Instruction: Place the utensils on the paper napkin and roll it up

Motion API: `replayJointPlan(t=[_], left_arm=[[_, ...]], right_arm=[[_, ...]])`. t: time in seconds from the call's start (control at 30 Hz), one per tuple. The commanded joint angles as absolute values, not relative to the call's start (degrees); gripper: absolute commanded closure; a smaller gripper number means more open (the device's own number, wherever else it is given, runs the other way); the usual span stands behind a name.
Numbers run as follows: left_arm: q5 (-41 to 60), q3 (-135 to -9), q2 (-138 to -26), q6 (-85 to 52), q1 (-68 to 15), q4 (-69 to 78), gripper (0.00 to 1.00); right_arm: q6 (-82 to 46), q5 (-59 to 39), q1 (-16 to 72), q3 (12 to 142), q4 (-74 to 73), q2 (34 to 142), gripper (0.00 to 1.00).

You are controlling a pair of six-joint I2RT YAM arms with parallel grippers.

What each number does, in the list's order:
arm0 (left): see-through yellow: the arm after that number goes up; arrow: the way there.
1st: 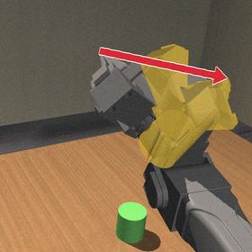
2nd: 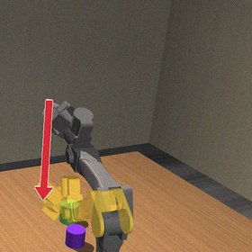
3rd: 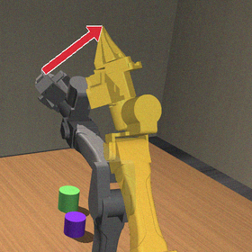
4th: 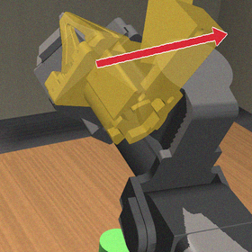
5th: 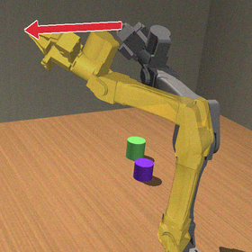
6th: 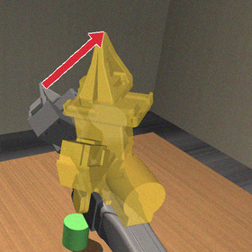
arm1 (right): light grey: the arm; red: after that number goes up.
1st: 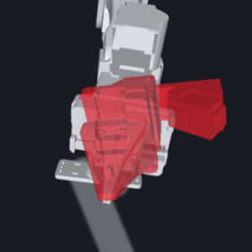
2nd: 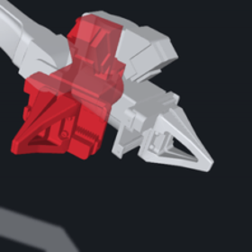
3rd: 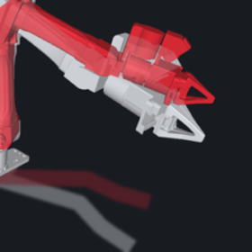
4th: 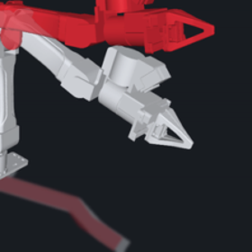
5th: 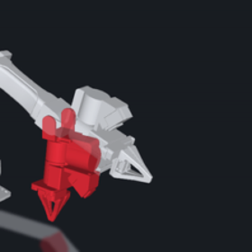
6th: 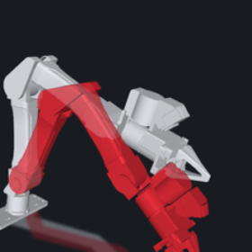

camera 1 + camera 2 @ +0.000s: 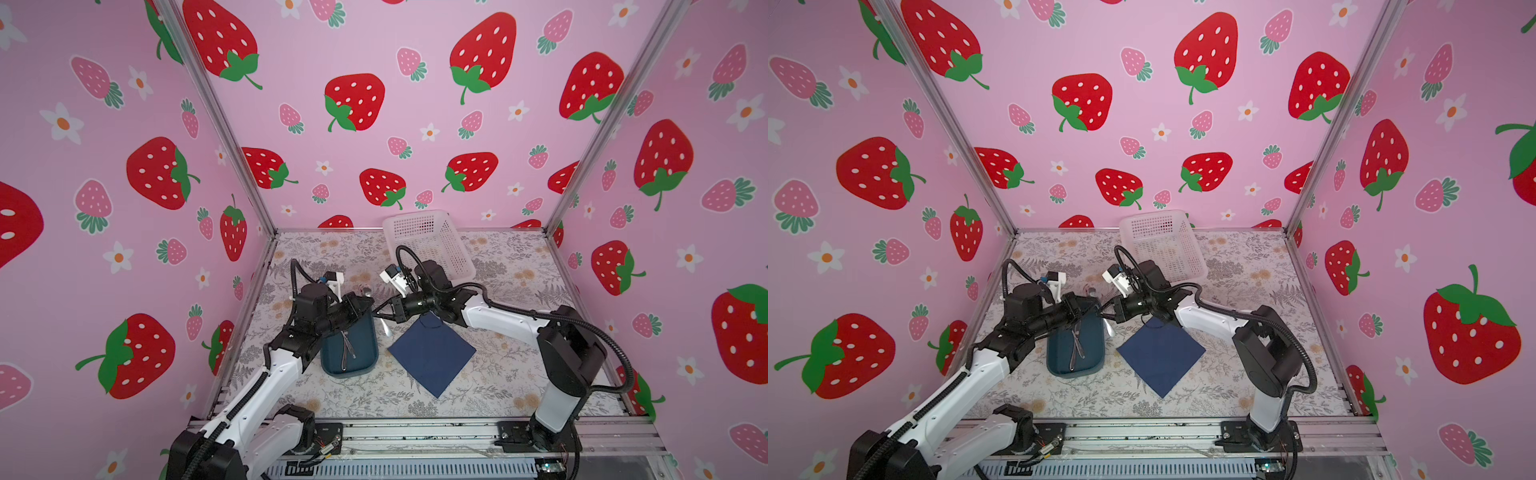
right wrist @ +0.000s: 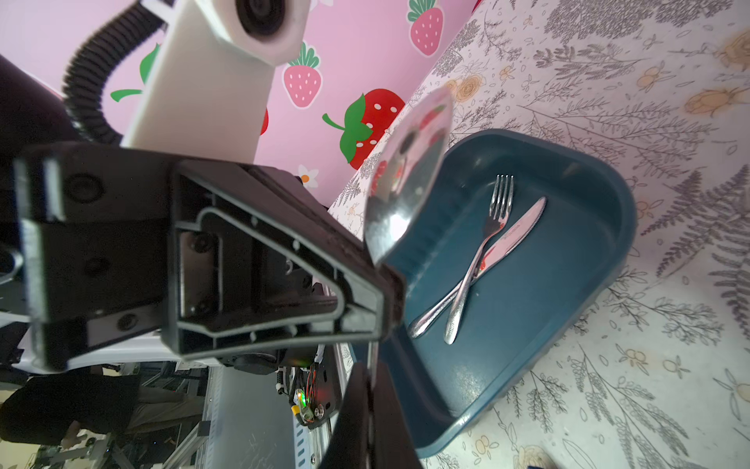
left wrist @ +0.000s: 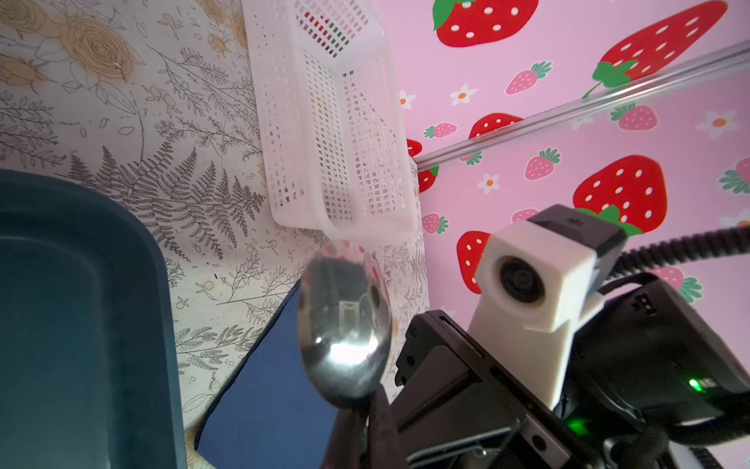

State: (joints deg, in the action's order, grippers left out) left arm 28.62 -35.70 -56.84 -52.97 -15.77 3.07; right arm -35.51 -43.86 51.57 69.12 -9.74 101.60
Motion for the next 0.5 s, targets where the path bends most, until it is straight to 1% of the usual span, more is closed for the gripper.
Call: replayJointPlan(t=[0.0,0.13,0.2,0.3,0.4,0.47], left_arm=[[27.03,-35.90,-54.54,-56.01,-16.08,6.83,1.00],[26.20,-35.77,-52.82,-56.03,-16.08,5.76,1.00],[25.73,-35.52,-51.94,-56.31,-16.07,5.58,1.00],[24.23,-34.82,-50.82,-57.86,-16.01,5.81,1.00],[22.67,-35.42,-50.53,-59.24,-16.13,4.42,1.00],[20.74,-36.79,-50.75,-59.73,-16.17,1.36,1.00]], right_arm=[[-33.31,-44.93,52.48,70.31,-9.55,101.05,1.00],[-33.22,-44.28,52.42,70.44,-9.36,100.99,1.00],[-33.23,-43.94,52.40,70.41,-9.17,100.88,0.95],[-33.02,-43.42,52.45,70.40,-8.80,100.68,0.92],[-33.68,-43.77,52.45,70.56,-9.05,100.69,0.73],[-33.73,-41.73,52.42,70.84,-8.26,100.39,0.65]])
